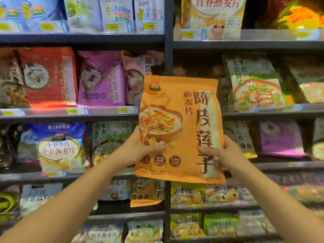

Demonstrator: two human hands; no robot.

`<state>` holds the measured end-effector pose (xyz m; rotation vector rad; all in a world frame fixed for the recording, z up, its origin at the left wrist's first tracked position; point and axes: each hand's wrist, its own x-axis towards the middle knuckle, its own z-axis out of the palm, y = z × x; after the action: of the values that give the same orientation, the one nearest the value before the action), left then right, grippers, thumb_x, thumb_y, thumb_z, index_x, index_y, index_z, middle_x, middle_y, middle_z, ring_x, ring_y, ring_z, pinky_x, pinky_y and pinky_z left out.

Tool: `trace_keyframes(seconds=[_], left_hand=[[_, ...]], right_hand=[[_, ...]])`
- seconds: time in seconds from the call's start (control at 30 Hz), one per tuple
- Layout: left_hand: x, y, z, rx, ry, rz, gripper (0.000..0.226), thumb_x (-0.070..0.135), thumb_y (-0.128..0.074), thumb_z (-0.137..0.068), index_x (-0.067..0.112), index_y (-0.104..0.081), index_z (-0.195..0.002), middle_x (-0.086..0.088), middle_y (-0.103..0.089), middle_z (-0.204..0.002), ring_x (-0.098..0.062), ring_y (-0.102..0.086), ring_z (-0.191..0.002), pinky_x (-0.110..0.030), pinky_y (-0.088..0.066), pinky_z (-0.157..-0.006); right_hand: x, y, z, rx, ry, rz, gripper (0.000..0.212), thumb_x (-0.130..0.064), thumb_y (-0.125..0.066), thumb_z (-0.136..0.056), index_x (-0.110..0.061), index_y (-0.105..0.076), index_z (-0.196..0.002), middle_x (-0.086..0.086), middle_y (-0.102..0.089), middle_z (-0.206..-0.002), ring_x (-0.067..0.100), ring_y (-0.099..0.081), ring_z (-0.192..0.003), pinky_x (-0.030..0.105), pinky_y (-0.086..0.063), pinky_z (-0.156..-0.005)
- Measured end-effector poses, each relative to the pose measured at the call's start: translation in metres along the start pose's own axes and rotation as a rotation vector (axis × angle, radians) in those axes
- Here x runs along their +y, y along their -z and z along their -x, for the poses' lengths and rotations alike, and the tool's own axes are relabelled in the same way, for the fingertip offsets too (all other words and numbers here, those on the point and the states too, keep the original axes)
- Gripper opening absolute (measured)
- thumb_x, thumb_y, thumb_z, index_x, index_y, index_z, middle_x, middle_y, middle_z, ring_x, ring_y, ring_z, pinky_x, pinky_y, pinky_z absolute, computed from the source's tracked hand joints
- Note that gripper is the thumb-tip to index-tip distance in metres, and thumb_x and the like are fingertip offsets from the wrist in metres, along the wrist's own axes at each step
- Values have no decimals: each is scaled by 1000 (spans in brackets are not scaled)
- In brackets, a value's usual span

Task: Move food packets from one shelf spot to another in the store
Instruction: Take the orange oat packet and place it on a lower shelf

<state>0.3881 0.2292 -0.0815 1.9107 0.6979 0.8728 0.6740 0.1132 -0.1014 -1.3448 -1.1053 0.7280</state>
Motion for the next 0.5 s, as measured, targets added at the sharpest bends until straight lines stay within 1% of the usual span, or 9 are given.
trace_keyframes(seconds=[0.07, 0.13, 0.17, 0.2, 0.27, 0.3, 0.33, 0.4, 0.5], left_hand=[[-16, 18, 19, 36, 23, -20, 96, 44, -95, -68, 33, -37, -144, 7, -68, -133, -11, -67, -121, -44, -51, -108], [-33, 34, 35, 47, 30, -34, 104, 46, -95, -66, 30, -32, -147, 7, -66, -135, -13, -65, -124, -47, -49, -110], [-42, 40, 42, 55, 44, -38, 104, 45, -96, -66, 32, -32, -147, 10, -66, -133, -11, -65, -124, -44, -50, -109], [-51, 46, 48, 63, 51, -40, 100, 43, -96, -67, 36, -32, -145, 15, -66, -131, -7, -65, -122, -36, -52, -106], [-68, 54, 59, 82, 51, -33, 90, 35, -94, -72, 43, -34, -138, 25, -65, -127, 1, -64, -119, -18, -55, -93], [-77, 57, 64, 101, 59, -19, 86, 30, -94, -73, 44, -35, -135, 26, -66, -125, 2, -64, -118, -13, -55, -88], [-86, 60, 69, 122, 70, -6, 85, 27, -93, -73, 44, -36, -134, 26, -66, -124, 1, -65, -117, -12, -55, -87], [-105, 63, 78, 163, 78, -2, 85, 23, -92, -72, 43, -37, -135, 25, -67, -125, 0, -65, -118, -16, -56, -90], [-145, 66, 90, 209, 79, -7, 92, 16, -91, -75, 36, -35, -145, 21, -66, -131, -1, -64, -121, -15, -53, -93]], right_hand=[[8, -28, 17, 8, 7, -7, 61, -27, -94, -71, -28, -60, -121, -17, -79, -99, 5, -77, -85, 24, -61, -63], [17, -54, 28, 18, 23, -16, 60, -25, -93, -74, -29, -59, -122, -19, -78, -101, 4, -77, -86, 17, -59, -58], [21, -65, 32, 21, 29, -10, 59, -26, -93, -75, -30, -59, -123, -19, -78, -102, 3, -77, -87, 16, -58, -59], [26, -75, 34, 23, 37, 3, 59, -27, -92, -75, -32, -58, -123, -20, -78, -103, 3, -76, -88, 16, -59, -60], [37, -92, 33, 24, 49, 48, 59, -31, -93, -74, -38, -57, -120, -26, -75, -104, -1, -74, -91, 15, -58, -62], [44, -100, 32, 22, 48, 73, 59, -34, -93, -73, -41, -57, -118, -29, -74, -104, -4, -73, -92, 15, -58, -63], [52, -108, 29, 17, 41, 91, 59, -36, -94, -72, -44, -56, -117, -30, -73, -104, -6, -72, -93, 17, -59, -64], [72, -122, 24, 4, 24, 117, 60, -39, -94, -71, -47, -55, -116, -29, -74, -106, -7, -71, -94, 19, -59, -66], [105, -146, 17, -27, 8, 166, 58, -42, -93, -72, -52, -53, -112, -32, -72, -102, -15, -67, -92, 12, -55, -61]])
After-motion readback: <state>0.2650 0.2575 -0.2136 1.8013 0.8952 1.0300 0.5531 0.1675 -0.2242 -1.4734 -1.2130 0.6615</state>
